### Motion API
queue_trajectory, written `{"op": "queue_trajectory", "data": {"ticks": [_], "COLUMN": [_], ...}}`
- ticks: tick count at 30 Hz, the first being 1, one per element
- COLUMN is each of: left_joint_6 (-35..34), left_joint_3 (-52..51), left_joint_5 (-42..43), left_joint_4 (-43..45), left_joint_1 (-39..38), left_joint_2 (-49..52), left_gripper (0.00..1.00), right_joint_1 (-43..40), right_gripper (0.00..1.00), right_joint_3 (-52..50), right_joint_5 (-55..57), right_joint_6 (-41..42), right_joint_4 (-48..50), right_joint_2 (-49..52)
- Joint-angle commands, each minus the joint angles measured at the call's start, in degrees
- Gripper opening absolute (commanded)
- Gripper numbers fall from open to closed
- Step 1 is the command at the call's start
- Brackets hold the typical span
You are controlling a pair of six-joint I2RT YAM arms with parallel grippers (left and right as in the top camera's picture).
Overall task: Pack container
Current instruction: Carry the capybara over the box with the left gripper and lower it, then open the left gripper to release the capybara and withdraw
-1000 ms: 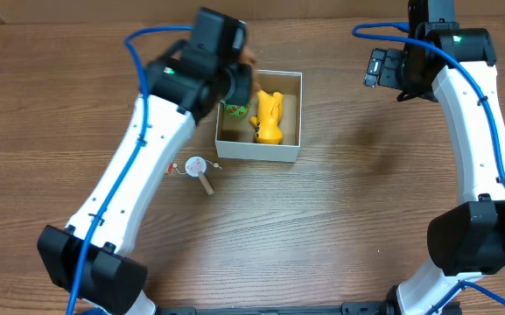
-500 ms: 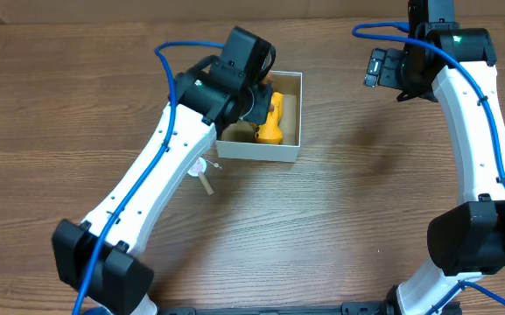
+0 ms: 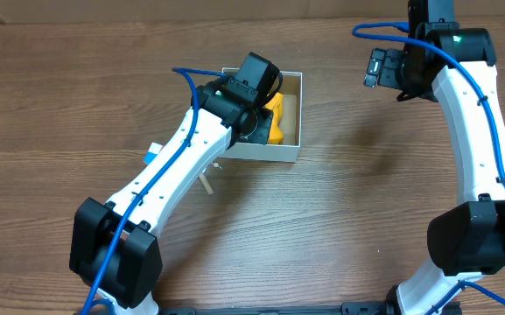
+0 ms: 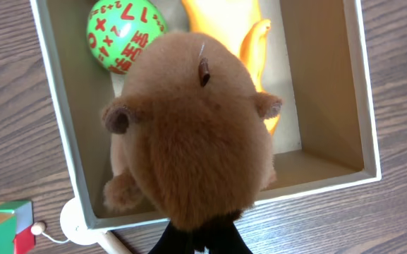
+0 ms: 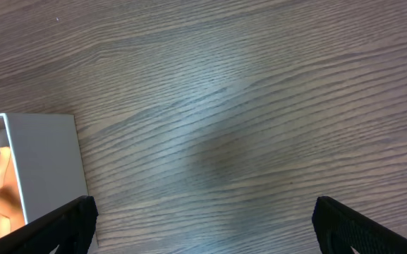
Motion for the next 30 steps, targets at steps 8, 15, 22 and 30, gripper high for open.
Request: {"op": "queue_trajectory", "data": {"ticks": [8,15,22,30], "left_joint_6": [-5.5,-5.5,-5.4,-5.7], "left_joint_3": [0.0,0.0,1.7,11.3], "left_joint_5": [-5.0,-5.0,-5.6,-13.0], "left_joint_4": [0.6,0.9,2.0,-10.3], "left_joint_1": [-0.3,-0.3,-0.3,1.1], "left_joint_2": [-0.1,-0.1,-0.5,-4.8], "left_gripper": [0.23,0.53,0.63,0.73], "right_joint_1": [-0.3,-0.3,-0.3,-0.3], "right_gripper": [1.00,1.00,1.00,1.00], "right_joint_3": [1.1,1.1,1.1,1.1], "right_joint_5": [0.4,0.4,0.4,0.4], "right_joint_6": [0.4,0.4,0.4,0.4], "right_joint_4": [0.2,0.2,0.2,0.2], "right_joint_2": [-1.2,-1.2,-1.2,-1.2]}}
